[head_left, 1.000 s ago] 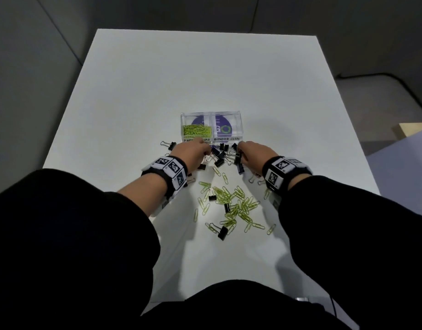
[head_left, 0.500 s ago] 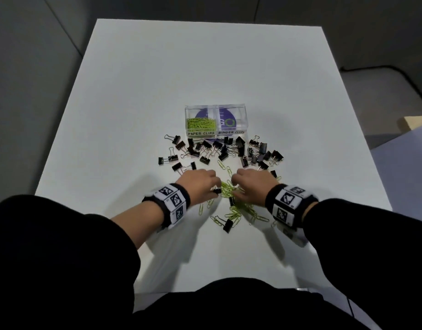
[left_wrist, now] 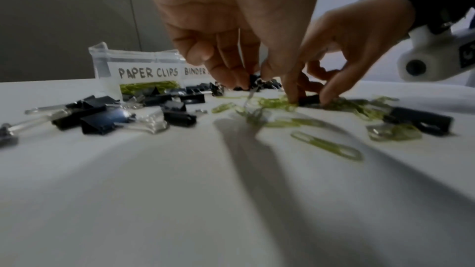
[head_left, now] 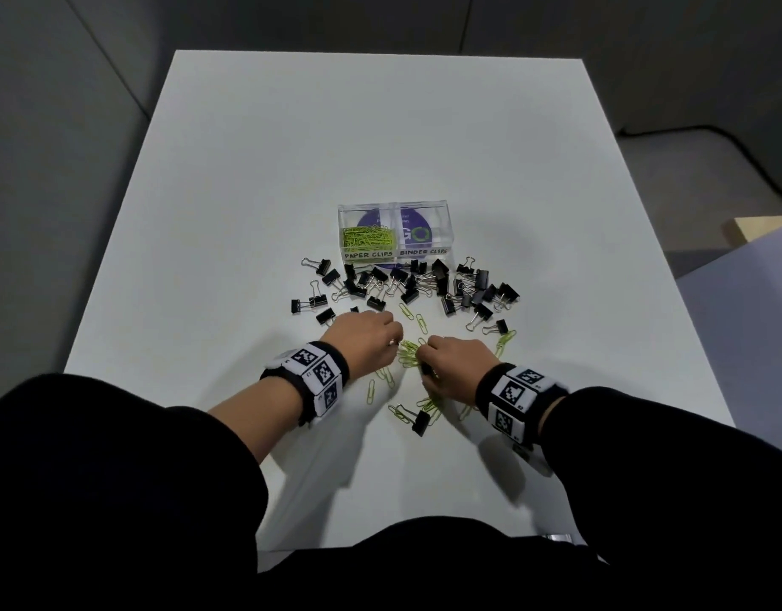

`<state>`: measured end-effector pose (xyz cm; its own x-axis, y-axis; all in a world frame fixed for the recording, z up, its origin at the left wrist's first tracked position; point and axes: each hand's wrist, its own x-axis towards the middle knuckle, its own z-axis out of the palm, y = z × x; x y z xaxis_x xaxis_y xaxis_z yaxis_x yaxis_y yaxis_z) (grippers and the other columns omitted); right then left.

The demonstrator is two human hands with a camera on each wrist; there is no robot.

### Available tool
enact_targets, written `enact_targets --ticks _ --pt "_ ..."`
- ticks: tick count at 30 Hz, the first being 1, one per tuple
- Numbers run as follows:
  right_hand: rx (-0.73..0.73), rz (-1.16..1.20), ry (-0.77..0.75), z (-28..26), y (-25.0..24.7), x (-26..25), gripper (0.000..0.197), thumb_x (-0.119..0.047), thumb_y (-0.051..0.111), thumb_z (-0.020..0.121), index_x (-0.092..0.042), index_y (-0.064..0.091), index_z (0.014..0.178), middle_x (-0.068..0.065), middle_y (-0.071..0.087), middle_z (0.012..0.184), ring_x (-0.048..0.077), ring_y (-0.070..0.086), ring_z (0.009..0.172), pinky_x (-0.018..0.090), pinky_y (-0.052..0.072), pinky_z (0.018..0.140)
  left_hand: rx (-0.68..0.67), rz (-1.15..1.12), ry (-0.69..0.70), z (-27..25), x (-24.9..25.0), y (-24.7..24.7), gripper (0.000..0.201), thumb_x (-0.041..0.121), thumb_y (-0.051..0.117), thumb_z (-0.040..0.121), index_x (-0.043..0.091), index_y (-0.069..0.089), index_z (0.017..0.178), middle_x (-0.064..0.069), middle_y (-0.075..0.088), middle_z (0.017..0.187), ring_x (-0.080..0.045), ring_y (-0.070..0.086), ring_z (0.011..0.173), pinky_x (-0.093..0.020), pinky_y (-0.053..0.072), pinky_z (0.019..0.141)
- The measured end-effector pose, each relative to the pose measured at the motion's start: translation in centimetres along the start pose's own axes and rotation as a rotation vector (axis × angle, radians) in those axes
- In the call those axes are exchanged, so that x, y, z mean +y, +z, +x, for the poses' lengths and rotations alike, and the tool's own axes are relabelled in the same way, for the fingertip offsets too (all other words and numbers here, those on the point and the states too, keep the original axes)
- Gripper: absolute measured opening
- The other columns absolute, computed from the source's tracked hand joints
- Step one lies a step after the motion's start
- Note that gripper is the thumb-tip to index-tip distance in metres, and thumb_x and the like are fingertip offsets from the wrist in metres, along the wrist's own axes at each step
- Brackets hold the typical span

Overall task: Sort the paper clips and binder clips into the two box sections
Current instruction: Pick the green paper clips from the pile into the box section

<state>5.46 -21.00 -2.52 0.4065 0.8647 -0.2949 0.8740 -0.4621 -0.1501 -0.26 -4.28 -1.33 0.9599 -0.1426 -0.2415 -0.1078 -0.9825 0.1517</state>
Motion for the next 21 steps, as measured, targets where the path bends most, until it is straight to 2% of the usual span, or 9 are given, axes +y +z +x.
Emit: enact_targets --ticks 2,4,7,9,12,14,17,19,21 --pt "0.038 -0.025 -0.029 0.3 -0.1 0.1 0.013 -0.018 0.069 0.076 -0.009 0.06 0.074 0.005 0.059 0.065 0.022 0.057 0.05 0.024 0.039 0.04 0.04 -0.038 -0.003 0.4 -0.9 -1.0 0.031 0.031 0.038 0.096 0.017 0.055 0.118 0.001 0.058 0.114 -0.018 0.059 0.098 -0.027 0.044 0.07" --pt "0.07 -0.047 -0.056 0.6 -0.2 0.5 0.016 -0.016 0.075 0.069 -0.009 0.06 0.068 0.004 0.058 0.062 0.02 0.053 0.045 0.021 0.035 0.037 0.074 -0.098 -0.036 0.9 -1.9 -2.1 0.028 0.03 0.041 0.096 0.018 0.057 0.115 0.002 0.059 0.112 -0.016 0.059 0.097 -0.027 0.048 0.072" --pt "0.084 -0.025 -0.095 1.0 -0.5 1.1 0.014 -0.015 0.07 0.074 -0.005 0.065 0.083 0.012 0.063 0.084 0.027 0.06 0.065 0.027 0.043 0.045 0.161 -0.163 -0.112 1.7 -3.5 -2.9 0.025 0.029 0.044 0.094 0.018 0.059 0.112 0.002 0.062 0.111 -0.017 0.06 0.096 -0.031 0.052 0.077" --pt "0.073 -0.016 -0.08 0.9 -0.8 1.2 0.023 -0.026 0.063 0.083 -0.007 0.062 0.095 0.011 0.061 0.094 0.028 0.061 0.077 0.03 0.046 0.053 0.175 -0.199 -0.182 2.4 -4.4 -3.2 0.026 0.03 0.045 0.095 0.02 0.058 0.114 0.003 0.061 0.114 -0.018 0.06 0.099 -0.032 0.051 0.079" --pt "-0.055 -0.043 -0.047 0.4 -1.0 1.5 0.037 -0.042 0.053 0.088 -0.011 0.055 0.107 0.006 0.06 0.101 0.024 0.06 0.088 0.03 0.045 0.063 0.189 -0.22 -0.286 3.2 -5.8 -3.6 0.026 0.032 0.045 0.096 0.022 0.058 0.116 0.002 0.06 0.116 -0.018 0.058 0.104 -0.033 0.05 0.081" --pt "-0.082 -0.036 -0.033 0.0 -0.7 1.6 0.037 -0.041 0.052 0.089 -0.01 0.053 0.11 0.007 0.061 0.104 0.026 0.06 0.09 0.032 0.046 0.067 0.147 -0.218 -0.312 3.2 -6.3 -3.4 0.028 0.032 0.046 0.095 0.023 0.057 0.12 0.001 0.058 0.118 -0.02 0.057 0.106 -0.035 0.05 0.083" --pt "-0.051 -0.021 -0.023 -0.3 -0.3 1.7 0.029 -0.03 0.046 0.094 -0.007 0.054 0.11 0.01 0.061 0.105 0.029 0.06 0.09 0.034 0.047 0.068 0.107 -0.164 -0.221 2.7 -5.4 -2.6 0.035 0.028 0.05 0.093 0.02 0.053 0.127 -0.001 0.055 0.123 -0.022 0.054 0.111 -0.036 0.05 0.086" --pt "-0.031 -0.01 -0.032 -0.2 -0.2 1.7 0.027 -0.026 0.045 0.096 -0.005 0.056 0.109 0.011 0.061 0.103 0.03 0.061 0.087 0.034 0.047 0.066 0.068 -0.159 -0.111 1.9 -3.6 -2.1 0.031 0.028 0.049 0.094 0.019 0.055 0.123 0.0 0.056 0.121 -0.018 0.054 0.11 -0.028 0.047 0.085" --pt "-0.021 -0.008 -0.042 -0.2 -0.1 1.7 0.027 -0.025 0.046 0.095 -0.004 0.056 0.108 0.012 0.061 0.101 0.031 0.062 0.083 0.033 0.045 0.062 -0.043 -0.147 0.025 0.7 -1.4 -1.4 0.026 0.029 0.045 0.096 0.018 0.058 0.116 0.001 0.059 0.115 -0.015 0.056 0.104 -0.02 0.045 0.082"
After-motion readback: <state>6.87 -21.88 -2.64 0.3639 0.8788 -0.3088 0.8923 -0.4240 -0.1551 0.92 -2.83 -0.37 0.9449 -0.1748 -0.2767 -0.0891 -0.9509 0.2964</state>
